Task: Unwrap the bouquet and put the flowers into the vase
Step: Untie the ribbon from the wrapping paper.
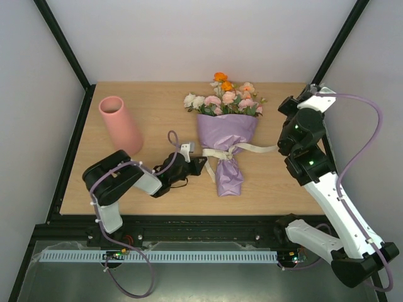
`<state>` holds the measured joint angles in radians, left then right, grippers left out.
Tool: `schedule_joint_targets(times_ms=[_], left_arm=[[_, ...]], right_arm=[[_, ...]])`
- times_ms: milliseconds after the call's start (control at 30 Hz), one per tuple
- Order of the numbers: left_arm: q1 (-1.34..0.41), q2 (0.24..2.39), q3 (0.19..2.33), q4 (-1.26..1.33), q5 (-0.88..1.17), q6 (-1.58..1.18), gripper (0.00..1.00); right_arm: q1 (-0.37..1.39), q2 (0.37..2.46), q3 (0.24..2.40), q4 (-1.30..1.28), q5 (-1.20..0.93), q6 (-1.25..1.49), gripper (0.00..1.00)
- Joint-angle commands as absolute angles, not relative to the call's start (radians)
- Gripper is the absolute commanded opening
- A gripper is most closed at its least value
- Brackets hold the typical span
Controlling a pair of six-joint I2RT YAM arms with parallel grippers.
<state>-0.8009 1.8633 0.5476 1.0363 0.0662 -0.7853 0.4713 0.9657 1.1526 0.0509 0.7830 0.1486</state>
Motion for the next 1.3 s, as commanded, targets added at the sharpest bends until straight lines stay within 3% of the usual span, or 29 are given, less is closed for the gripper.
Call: schedule_joint_targets(times_ms=[0, 67, 133, 333, 400, 567, 700, 767, 833, 867, 933, 1133, 1267], left_arm=[[-0.797, 1.751, 0.513, 1.058, 0.043, -0.734, 0.02], [-0.798, 1.698, 0.496, 1.032, 0.041, -0.727, 0.02], [-0.799, 1.649, 0.496, 0.965, 0.036, -0.720, 0.02], [-0.801, 1.565, 0.462, 0.888, 0.032, -0.715, 0.02], [-0.805, 1.558, 0.451, 0.862, 0.043, -0.717, 0.02], [-0.809, 1.602, 0.437, 0.839, 0.129, -0.712, 0.02], [-0.813, 1.633, 0.412, 0.870, 0.193, -0.716, 0.02], [-0.817, 1.634, 0.408, 0.862, 0.195, -0.707, 0.02], [-0.820, 1.633, 0.409, 0.828, 0.190, -0.678, 0.02], [-0.821, 1.631, 0.406, 0.817, 0.189, -0.661, 0.02], [-0.822, 1.622, 0.400, 0.797, 0.192, -0.639, 0.02], [-0.830, 1.544, 0.365, 0.768, 0.170, -0.641, 0.02], [-0.829, 1.468, 0.349, 0.727, 0.136, -0.652, 0.02]], right_arm=[[0.469, 0.920, 1.034, -0.054, 0.531, 0.349, 0.01], [0.469, 0.915, 0.956, -0.070, 0.467, 0.394, 0.01], [0.469, 0.934, 0.899, -0.105, 0.536, 0.433, 0.01], [0.433, 1.199, 1.019, -0.236, 1.038, 0.352, 0.01], [0.399, 1.277, 1.086, -0.276, 1.043, 0.398, 0.01], [0.359, 1.336, 1.028, -0.170, 0.921, 0.402, 0.01], [0.357, 1.432, 1.086, -0.307, 0.903, 0.412, 0.03], [0.357, 1.465, 1.121, -0.369, 0.851, 0.429, 0.12], [0.357, 1.468, 1.139, -0.419, 0.769, 0.449, 0.41], [0.358, 1.457, 1.137, -0.424, 0.736, 0.452, 0.51], [0.358, 1.413, 1.138, -0.436, 0.686, 0.460, 0.61], [0.366, 1.281, 1.134, -0.471, 0.437, 0.463, 0.71], [0.402, 1.213, 1.046, -0.498, 0.233, 0.473, 0.68]])
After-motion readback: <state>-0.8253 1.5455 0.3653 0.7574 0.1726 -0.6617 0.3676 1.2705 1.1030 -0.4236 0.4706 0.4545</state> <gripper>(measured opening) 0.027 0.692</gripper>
